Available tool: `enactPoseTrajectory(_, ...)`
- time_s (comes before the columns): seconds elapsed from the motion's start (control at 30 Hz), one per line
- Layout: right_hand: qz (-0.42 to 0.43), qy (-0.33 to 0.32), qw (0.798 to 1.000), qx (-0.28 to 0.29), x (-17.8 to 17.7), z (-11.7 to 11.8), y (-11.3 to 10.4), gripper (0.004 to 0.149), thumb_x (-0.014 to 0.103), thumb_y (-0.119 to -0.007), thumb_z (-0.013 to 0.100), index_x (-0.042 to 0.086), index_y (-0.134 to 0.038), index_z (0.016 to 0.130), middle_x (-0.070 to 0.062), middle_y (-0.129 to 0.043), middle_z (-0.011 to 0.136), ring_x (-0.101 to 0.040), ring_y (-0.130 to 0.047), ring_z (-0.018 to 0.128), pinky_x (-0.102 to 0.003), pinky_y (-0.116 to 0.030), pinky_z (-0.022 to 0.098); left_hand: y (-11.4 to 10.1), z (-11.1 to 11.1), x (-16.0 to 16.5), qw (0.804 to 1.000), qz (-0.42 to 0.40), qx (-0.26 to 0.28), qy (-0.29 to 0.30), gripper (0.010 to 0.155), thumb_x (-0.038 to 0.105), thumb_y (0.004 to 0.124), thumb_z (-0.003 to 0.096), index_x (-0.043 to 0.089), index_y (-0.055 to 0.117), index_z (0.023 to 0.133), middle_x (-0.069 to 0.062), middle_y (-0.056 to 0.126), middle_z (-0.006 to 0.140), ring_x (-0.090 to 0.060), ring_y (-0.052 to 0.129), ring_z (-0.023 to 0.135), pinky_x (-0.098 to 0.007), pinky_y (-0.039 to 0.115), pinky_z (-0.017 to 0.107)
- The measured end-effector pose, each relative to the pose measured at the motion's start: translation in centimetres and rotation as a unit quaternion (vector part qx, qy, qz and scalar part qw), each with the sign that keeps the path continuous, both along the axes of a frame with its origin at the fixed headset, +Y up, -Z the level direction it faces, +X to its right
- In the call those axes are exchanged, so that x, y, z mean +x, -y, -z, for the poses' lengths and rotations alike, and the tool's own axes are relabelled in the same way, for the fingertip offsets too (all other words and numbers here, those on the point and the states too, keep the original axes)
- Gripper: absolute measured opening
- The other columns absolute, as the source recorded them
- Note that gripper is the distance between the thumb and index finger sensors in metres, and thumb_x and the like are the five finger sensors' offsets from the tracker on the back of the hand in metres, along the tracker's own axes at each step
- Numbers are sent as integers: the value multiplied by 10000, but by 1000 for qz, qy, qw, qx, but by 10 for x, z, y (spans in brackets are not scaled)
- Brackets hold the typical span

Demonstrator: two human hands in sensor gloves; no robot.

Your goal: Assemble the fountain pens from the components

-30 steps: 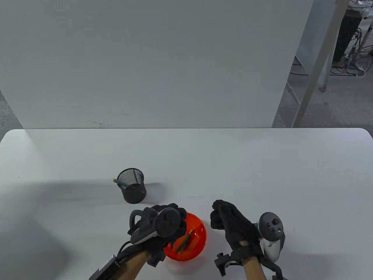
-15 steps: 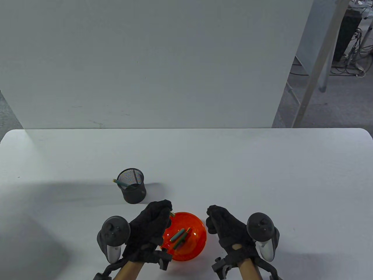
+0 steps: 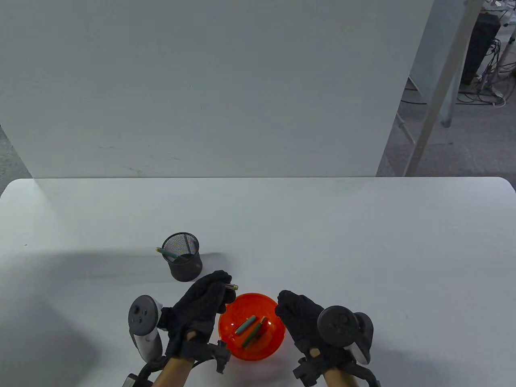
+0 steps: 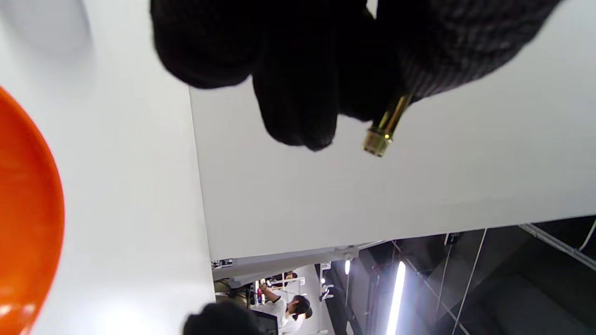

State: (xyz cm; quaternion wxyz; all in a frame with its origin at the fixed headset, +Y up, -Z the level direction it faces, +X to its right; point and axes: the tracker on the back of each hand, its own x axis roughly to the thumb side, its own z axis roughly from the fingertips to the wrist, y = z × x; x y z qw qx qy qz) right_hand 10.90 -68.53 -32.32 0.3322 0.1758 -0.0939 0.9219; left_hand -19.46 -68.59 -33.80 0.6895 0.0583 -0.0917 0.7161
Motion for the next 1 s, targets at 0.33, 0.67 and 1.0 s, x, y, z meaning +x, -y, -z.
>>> enactPoseTrajectory(0.33, -262, -90, 961, -2, -42, 10, -13, 451, 429, -799, 553, 203, -802, 943, -50, -896, 792, -210, -916, 511, -347, -849, 295, 2, 6, -2, 999, -28, -8, 17, 366, 515, 786, 522, 457, 852, 878, 34, 920, 866, -138, 1041, 641, -366, 874, 444)
enactPoseTrajectory(0.67, -520, -176, 835, 35, -112, 16, 9, 402, 415, -822, 532, 232, -856, 888, -46, -871, 831, -248, -905, 642, -463, -826, 490, -1, 5, -6, 998, -59, -1, 28, 380, 526, 773, 529, 434, 848, 890, 35, 929, 843, -133, 1038, 625, -365, 872, 449)
enactPoseTrajectory(1.0, -540, -183, 822, 5, -120, 21, 26, 430, 411, -822, 530, 208, -841, 909, -57, -858, 856, -263, -895, 668, -491, -806, 524, -3, 5, -7, 996, -81, -4, 32, 385, 527, 768, 532, 425, 845, 895, 37, 925, 844, -132, 1036, 626, -364, 870, 455)
